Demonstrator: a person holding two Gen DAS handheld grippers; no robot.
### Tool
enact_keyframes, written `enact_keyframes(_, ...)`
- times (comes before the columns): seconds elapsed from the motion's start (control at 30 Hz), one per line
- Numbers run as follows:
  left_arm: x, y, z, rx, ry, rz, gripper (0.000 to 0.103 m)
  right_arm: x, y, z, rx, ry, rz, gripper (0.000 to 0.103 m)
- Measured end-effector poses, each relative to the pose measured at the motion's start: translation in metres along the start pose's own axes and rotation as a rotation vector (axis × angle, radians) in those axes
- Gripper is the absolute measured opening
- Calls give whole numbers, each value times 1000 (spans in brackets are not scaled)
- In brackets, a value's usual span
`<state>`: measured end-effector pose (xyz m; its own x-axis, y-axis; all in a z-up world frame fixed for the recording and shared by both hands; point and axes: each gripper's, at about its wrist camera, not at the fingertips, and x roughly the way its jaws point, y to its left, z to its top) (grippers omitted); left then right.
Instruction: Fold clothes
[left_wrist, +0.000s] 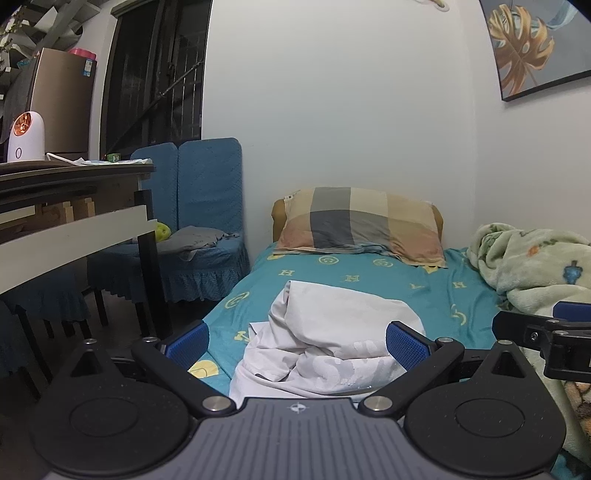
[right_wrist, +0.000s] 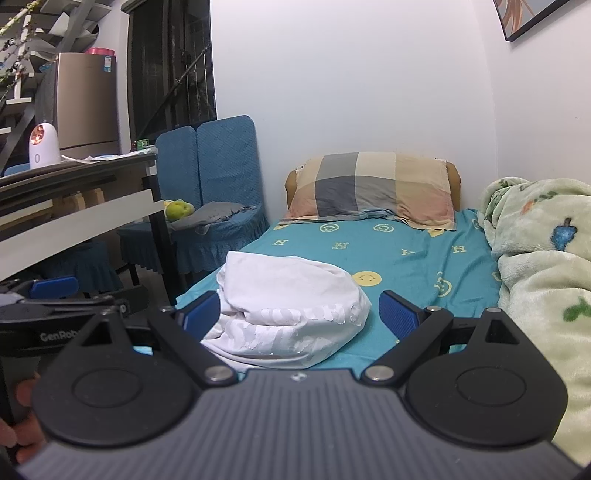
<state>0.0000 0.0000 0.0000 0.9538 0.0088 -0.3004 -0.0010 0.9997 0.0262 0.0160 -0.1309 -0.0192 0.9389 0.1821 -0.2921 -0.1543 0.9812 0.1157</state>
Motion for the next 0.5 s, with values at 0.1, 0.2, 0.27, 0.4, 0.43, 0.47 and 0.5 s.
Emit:
enact_keyframes(0.1, 0, -1, -1, 4, 1, 0, 103, 1, 0, 0, -3, 4, -4, 94)
enact_keyframes(0.2, -3, 3, -1, 4, 4, -1, 103, 3, -2, 1, -2, 7, -8, 94)
enact_keyframes(0.27, -6, 11, -3, 0, 3, -6, 103, 5, -3, 1, 1, 7, -8, 94)
enact_keyframes(0.4, -10, 26, -9, -7, -2, -15, 103, 3, -5, 0, 10, -4, -7, 94)
enact_keyframes(0.43, -11, 20, -9, -5, 0, -8, 103, 2, -6, 0, 11, -8, -7, 94)
enact_keyframes(0.47, -13, 22, -10, -7, 0, -10, 103, 1, -6, -1, 13, -12, -6, 94)
enact_keyframes(0.5, -14, 24, -10, -9, 0, -12, 103, 0, -7, -2, 14, -15, -6, 94)
